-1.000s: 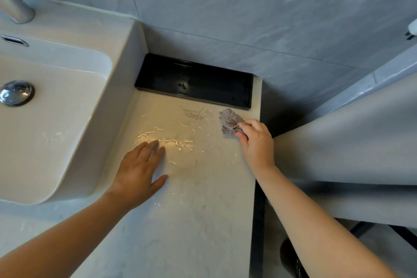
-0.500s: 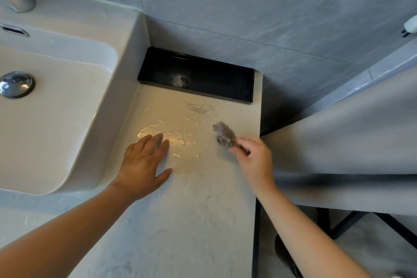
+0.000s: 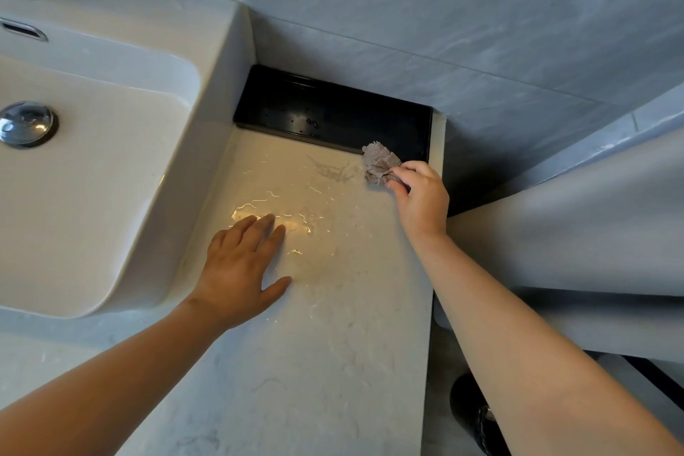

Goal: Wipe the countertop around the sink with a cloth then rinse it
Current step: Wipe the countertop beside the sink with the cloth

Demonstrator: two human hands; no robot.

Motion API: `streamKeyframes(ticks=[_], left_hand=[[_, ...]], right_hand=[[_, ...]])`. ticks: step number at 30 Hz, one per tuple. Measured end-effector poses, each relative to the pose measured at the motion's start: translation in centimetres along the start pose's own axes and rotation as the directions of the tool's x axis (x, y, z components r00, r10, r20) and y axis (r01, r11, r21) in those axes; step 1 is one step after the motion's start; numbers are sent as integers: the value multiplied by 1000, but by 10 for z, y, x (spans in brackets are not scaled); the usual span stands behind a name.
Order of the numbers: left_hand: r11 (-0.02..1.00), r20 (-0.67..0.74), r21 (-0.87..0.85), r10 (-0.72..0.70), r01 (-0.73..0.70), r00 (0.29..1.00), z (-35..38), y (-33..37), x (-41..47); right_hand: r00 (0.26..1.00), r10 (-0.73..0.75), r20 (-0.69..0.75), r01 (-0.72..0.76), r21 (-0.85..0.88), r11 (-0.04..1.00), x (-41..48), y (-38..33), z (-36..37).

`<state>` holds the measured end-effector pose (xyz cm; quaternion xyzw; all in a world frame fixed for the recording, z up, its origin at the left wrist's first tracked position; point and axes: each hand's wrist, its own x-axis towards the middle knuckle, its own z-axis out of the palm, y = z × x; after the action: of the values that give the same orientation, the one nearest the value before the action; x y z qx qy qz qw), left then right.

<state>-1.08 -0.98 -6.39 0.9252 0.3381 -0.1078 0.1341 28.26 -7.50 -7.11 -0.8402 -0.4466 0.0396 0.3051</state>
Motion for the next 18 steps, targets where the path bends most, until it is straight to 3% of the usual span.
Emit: streamKeyframes(ticks=[10,18], left_hand=[[996,-16,-93,14,-15,1000,-3,-3,-2],[992,-74,-109,-72,64,995,-9,-15,-22]], right_hand=[[1000,-1,-7,1,23,1000,-42,-21,12],[999,-5,41,4,35,999,-96,-43,9]])
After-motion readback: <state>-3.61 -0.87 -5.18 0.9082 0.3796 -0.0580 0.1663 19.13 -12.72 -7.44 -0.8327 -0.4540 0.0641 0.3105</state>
